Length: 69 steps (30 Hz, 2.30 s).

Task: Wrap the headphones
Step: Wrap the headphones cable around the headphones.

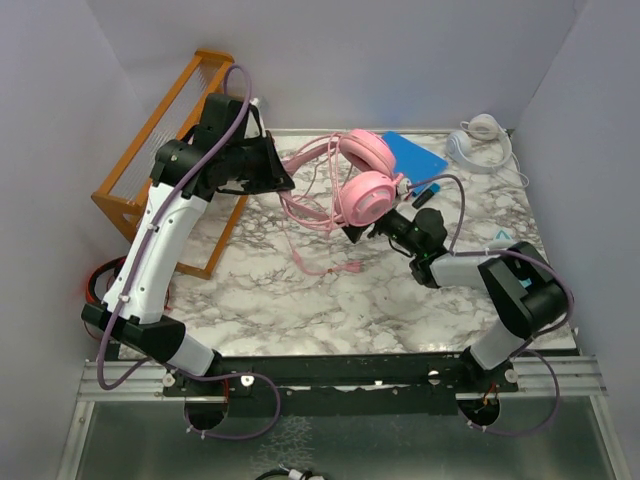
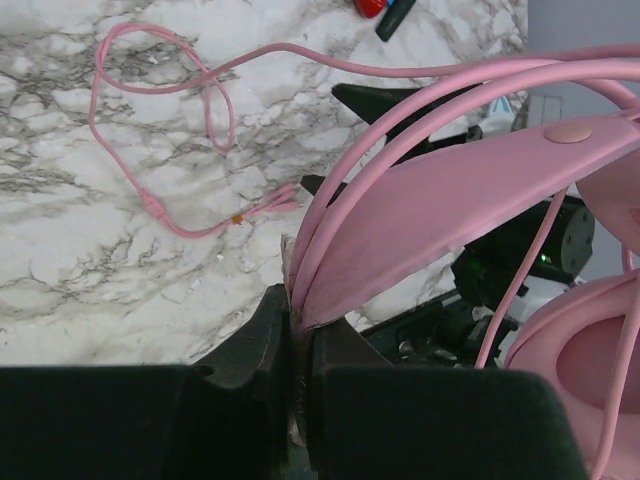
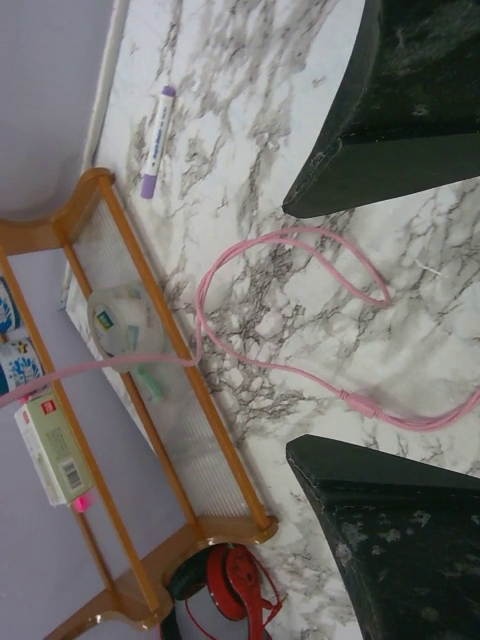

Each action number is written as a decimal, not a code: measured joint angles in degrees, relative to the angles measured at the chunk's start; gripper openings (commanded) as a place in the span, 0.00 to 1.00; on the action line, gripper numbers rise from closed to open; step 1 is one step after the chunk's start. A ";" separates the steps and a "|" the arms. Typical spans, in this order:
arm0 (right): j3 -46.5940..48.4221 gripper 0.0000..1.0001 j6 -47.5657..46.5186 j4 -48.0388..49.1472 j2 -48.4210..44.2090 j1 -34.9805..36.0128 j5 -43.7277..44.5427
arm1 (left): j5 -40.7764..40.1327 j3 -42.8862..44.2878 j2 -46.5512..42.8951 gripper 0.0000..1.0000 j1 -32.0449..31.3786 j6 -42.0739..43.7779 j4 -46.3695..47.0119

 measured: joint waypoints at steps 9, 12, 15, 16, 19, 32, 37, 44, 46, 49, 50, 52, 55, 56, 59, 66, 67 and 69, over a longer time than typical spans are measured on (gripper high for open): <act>6.51 0.98 0.11 8.31 6.58 0.00 -5.92 | 0.07 0.00 -0.17 0.00 -4.63 -2.10 -0.72; 9.57 0.96 -0.20 9.05 7.82 0.00 -7.15 | 0.13 0.00 -0.46 0.00 -5.20 -2.49 -1.46; 13.07 0.95 -0.70 9.33 9.64 0.00 -8.63 | 0.31 0.15 -0.72 0.00 -5.79 -2.58 -2.47; 14.29 0.94 -0.83 9.33 10.34 0.00 -9.05 | 0.33 0.48 -0.74 0.00 -5.99 -2.56 -2.91; 17.86 0.92 -1.27 9.31 12.70 0.00 -9.90 | 0.55 2.21 -0.76 0.00 -6.08 -2.56 -3.98; 28.11 0.22 1.73 10.40 23.02 0.00 -13.00 | 0.35 8.63 -0.76 0.00 -6.08 -2.58 -8.68; 23.06 0.01 3.91 11.98 19.61 0.00 -13.25 | -3.13 12.92 0.13 0.00 -6.08 -2.56 -11.30; 1.79 0.01 6.82 16.72 6.99 0.00 -12.87 | -8.66 16.09 2.12 0.00 -6.08 -2.40 -12.79; -2.25 0.01 6.86 16.65 3.50 0.00 -12.57 | -10.23 16.09 2.78 0.00 -6.10 -2.29 -13.03; -5.05 0.01 6.32 15.39 -0.70 0.00 -11.85 | -11.65 15.76 3.48 0.00 -6.19 -2.51 -12.72; -5.38 0.02 6.21 14.82 -1.86 0.00 -11.65 | -12.28 15.15 3.48 0.00 -6.16 -2.84 -12.33; -5.38 0.03 6.10 13.55 -3.34 0.00 -11.69 | -13.09 14.32 3.43 0.00 -6.16 -3.56 -11.76; -5.27 0.08 7.76 12.85 -3.65 0.15 -12.90 | -14.14 12.92 3.43 0.00 -6.19 -4.90 -10.23; -5.29 0.08 8.90 13.29 -3.50 0.33 -13.35 | -14.56 12.44 3.43 0.00 -6.19 -5.38 -9.70; -5.97 0.08 13.29 17.70 -2.91 2.29 -14.56 | -16.33 9.05 2.69 0.00 -6.21 -7.26 -6.82; -6.62 0.06 19.37 20.48 -4.15 11.82 -15.63 | -22.05 2.93 2.14 0.00 -6.40 -9.35 -4.48; -6.62 0.06 19.23 20.15 -5.09 13.57 -15.58 | -23.37 2.89 2.27 0.00 -6.47 -9.55 -4.63; -6.56 0.06 18.53 19.17 -7.65 16.57 -15.30 | -25.27 2.89 2.36 0.00 -6.73 -9.60 -4.94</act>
